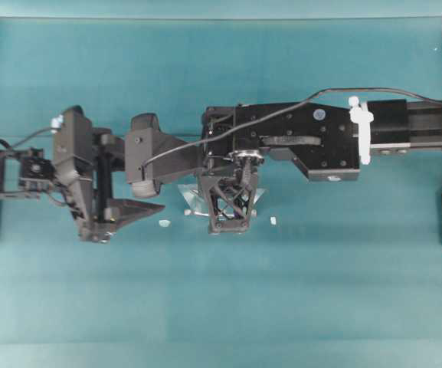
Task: Hand over the silver zip bag and make it stand upright.
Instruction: 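Move the left gripper to the bag's left edge and close it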
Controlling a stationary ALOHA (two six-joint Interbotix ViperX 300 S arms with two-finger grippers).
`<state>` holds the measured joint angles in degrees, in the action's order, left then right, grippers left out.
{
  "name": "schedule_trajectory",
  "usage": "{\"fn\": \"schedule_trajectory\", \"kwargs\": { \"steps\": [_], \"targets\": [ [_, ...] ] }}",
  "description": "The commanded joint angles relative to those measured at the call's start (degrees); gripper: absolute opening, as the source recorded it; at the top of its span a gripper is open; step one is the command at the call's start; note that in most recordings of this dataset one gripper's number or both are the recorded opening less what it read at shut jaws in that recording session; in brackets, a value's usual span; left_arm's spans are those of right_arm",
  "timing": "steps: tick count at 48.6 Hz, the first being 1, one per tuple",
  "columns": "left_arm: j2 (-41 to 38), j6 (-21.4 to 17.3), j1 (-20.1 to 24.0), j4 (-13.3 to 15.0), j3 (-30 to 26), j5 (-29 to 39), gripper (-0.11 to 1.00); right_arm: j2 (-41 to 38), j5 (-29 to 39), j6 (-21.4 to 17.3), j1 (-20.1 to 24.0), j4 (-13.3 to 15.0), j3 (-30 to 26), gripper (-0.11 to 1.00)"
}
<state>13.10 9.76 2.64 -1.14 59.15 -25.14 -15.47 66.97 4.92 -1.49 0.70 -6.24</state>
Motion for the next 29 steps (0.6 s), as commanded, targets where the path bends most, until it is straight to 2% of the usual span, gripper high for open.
{"fn": "schedule_trajectory", "kwargs": {
  "steps": [1,9,29],
  "targets": [
    [-2.0,-0.4,0.0,-0.2,-0.8,-3.5,0.92,1.1,-0.9,-0.6,0.3,-0.1,-0.5,0.04],
    [-6.9,-1.5,0.0,-0.2,-1.6,-8.9,0.92,1.3,-2.2,-0.8,0.3,-0.3,-0.1,0.04],
    [-17.3,-3.0,0.0,-0.1,-6.3,-15.2,0.92,1.3,-2.4,-1.4,0.3,-0.3,0.7,0.04]
  ]
}}
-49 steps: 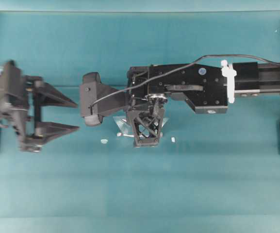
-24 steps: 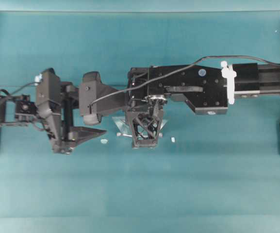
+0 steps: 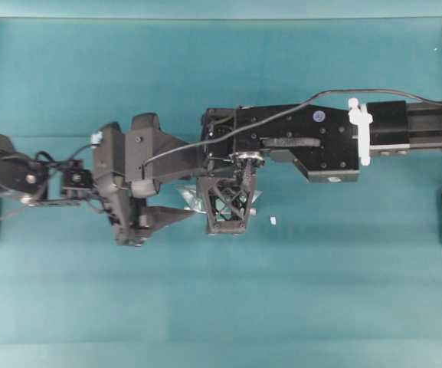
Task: Hand over the silver zip bag and make it stand upright.
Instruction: 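Move the left gripper to the bag's left edge and close it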
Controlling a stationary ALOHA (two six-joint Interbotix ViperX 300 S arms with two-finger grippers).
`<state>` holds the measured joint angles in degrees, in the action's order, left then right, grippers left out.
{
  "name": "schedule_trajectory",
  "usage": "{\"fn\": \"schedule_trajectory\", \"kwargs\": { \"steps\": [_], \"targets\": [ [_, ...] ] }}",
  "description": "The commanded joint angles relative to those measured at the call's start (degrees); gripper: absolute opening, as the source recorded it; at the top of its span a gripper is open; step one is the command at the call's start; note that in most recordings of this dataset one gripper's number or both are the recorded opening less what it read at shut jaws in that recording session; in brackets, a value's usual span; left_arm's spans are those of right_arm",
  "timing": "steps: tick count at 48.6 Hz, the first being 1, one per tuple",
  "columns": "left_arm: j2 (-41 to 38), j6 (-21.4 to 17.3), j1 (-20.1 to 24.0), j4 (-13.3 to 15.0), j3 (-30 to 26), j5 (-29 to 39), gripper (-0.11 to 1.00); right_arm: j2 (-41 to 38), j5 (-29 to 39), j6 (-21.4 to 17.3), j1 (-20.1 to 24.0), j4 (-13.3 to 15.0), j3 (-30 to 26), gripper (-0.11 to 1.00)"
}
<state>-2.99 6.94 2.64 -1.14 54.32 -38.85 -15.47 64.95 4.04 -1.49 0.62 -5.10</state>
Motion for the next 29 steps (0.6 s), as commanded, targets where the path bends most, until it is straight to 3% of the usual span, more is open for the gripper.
{"fn": "schedule_trajectory", "kwargs": {
  "steps": [1,29],
  "targets": [
    [-1.7,-0.4,-0.1,-0.2,-1.8,-1.8,0.92,1.3,-0.4,-0.6,0.2,-0.2,-0.4,0.04],
    [-11.6,-0.4,-0.8,-0.2,-7.4,-5.8,0.92,1.3,-0.4,-2.8,0.0,-0.2,-0.4,0.04]
  ]
}}
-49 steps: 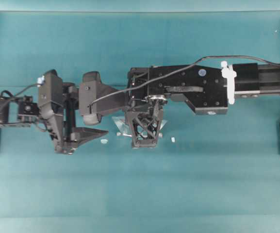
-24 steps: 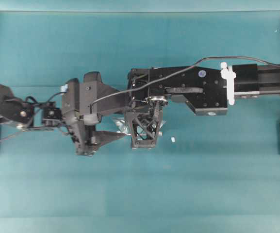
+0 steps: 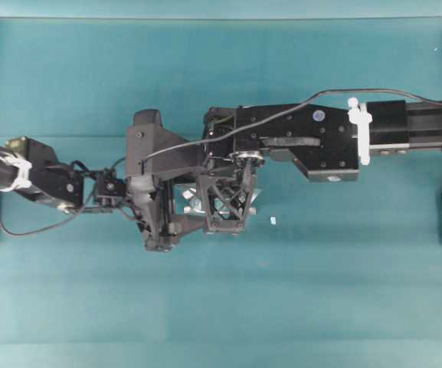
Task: Hand over the silver zip bag and make it stand upright.
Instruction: 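Move the left gripper to the bag's left edge and close it, then open the right gripper and pull it back to the right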
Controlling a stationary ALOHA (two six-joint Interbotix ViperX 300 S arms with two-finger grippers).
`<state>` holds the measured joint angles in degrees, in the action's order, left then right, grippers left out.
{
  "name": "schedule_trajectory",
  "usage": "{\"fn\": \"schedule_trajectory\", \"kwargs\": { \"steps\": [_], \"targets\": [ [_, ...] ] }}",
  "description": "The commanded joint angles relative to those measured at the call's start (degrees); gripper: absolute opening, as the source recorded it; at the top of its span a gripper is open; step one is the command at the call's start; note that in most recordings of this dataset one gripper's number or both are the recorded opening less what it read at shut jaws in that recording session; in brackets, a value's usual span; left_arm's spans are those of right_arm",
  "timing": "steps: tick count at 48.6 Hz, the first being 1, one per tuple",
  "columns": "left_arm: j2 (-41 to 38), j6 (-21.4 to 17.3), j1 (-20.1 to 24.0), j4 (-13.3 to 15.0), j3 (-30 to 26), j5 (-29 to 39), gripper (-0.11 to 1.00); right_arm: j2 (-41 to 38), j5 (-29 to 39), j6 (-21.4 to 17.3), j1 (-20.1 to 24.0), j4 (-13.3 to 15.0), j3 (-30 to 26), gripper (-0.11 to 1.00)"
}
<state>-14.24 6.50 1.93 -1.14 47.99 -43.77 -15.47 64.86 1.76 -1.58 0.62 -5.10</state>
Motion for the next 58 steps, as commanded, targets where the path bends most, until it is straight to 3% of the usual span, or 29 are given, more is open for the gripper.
{"fn": "schedule_trajectory", "kwargs": {
  "steps": [1,13,21,26,37,58],
  "targets": [
    [-0.5,0.0,-0.1,-0.2,-1.1,-0.9,0.92,1.3,-0.4,-0.5,0.0,-0.2,-0.4,0.04],
    [-1.8,-0.1,-0.1,-0.2,-2.3,-1.3,0.91,1.3,-0.4,-0.6,0.0,-0.2,-0.4,0.04],
    [-2.0,-0.2,-0.1,-0.1,-2.6,-1.1,0.83,1.3,-0.3,-0.6,0.0,-0.2,-0.4,0.04],
    [-2.0,-0.4,-0.1,-0.2,-2.5,-1.0,0.68,1.3,-0.7,-0.8,0.0,-0.2,-0.4,0.04],
    [-2.1,-3.1,-0.1,-0.2,-2.5,0.5,0.23,1.5,-1.5,-0.9,0.0,-0.2,-0.3,0.04],
    [-2.0,-4.5,-0.1,-0.2,-2.5,2.3,0.23,1.5,-1.5,-1.2,0.0,-0.5,-0.2,0.04]
  ]
}}
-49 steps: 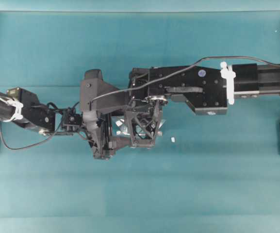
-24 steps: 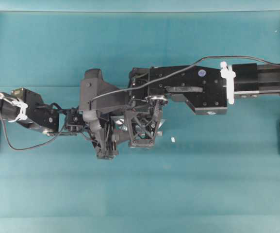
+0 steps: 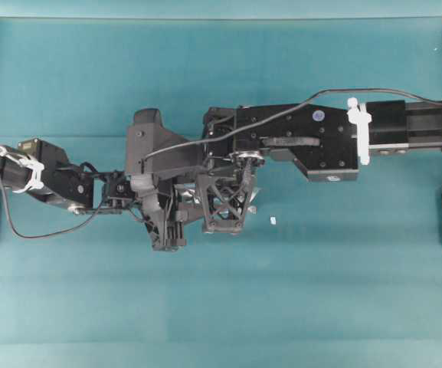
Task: Hand over the silver zip bag and make it stand upright.
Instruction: 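Open the right gripper and pull it back to the right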
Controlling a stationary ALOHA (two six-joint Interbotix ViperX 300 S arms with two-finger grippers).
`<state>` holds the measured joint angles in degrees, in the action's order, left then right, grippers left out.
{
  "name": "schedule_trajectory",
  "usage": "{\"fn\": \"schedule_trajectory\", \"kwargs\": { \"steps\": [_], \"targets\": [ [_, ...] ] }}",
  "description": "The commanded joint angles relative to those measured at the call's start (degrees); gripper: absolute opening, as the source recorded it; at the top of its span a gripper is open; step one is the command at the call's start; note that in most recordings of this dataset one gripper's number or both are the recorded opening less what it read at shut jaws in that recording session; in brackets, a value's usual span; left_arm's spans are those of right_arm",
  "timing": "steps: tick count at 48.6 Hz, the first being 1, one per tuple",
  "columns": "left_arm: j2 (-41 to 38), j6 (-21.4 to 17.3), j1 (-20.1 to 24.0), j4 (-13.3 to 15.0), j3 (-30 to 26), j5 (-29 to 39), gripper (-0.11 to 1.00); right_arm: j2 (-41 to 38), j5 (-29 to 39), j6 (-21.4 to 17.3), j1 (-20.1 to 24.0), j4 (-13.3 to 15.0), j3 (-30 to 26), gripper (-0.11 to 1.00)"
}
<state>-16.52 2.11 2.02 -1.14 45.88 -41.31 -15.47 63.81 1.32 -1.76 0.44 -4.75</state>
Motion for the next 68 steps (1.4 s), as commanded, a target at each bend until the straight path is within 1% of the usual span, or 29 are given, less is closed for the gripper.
{"fn": "schedule_trajectory", "kwargs": {
  "steps": [1,5,9,11,14,16,18,25,28,30,41,53,61,68],
  "targets": [
    [0.2,-0.1,-0.2,-0.2,-0.3,-0.2,0.23,1.5,-0.4,-1.0,0.3,-0.4,-0.6,0.04],
    [0.3,-0.1,-0.2,-0.2,0.2,-0.2,0.23,1.5,-0.7,-1.7,0.2,-0.6,-0.5,0.05],
    [0.4,-0.1,-0.2,-0.2,0.4,-0.2,0.23,1.5,-1.0,-2.5,0.3,-0.8,-0.5,0.09],
    [0.3,-0.1,-0.2,-0.2,0.3,-0.2,0.23,1.5,-1.0,-2.6,0.3,-1.1,-0.5,0.11],
    [0.4,-0.1,-0.2,-0.2,0.3,-0.2,0.23,1.5,-1.0,-2.7,0.3,-1.6,-0.5,0.19],
    [0.4,-0.1,-0.2,-0.1,0.3,-0.2,0.23,1.5,-1.0,-2.7,0.3,-1.9,-0.6,0.27],
    [0.3,-0.1,-0.2,-0.2,0.3,-0.2,0.23,1.5,-1.0,-2.7,0.3,-2.2,-0.5,0.37],
    [0.4,-0.1,-0.2,-0.2,0.3,-0.2,0.23,2.0,-1.1,-2.2,1.0,-2.2,-0.5,0.8],
    [0.4,-0.1,-0.2,-0.1,0.3,-0.2,0.23,2.5,-1.1,-2.0,1.2,-1.6,-0.5,0.93],
    [0.4,-0.1,-0.2,-0.2,0.3,-0.2,0.23,2.8,-1.0,-2.0,1.2,-1.2,-0.5,0.97],
    [0.4,-0.1,-0.2,-0.1,0.3,-0.2,0.23,5.9,-0.4,-2.9,0.3,-0.9,-0.1,0.97],
    [0.4,-0.1,-0.2,-0.1,0.4,-0.2,0.23,10.4,-0.4,-3.3,0.4,-0.9,1.8,0.97],
    [0.6,-0.2,-0.2,-0.1,0.4,0.1,0.23,14.8,-1.1,-4.7,0.4,-0.9,5.1,0.97],
    [0.6,-0.1,-0.2,-0.2,0.4,0.5,0.23,19.3,-4.4,-5.9,0.7,-0.9,9.3,0.97]
  ]
}}
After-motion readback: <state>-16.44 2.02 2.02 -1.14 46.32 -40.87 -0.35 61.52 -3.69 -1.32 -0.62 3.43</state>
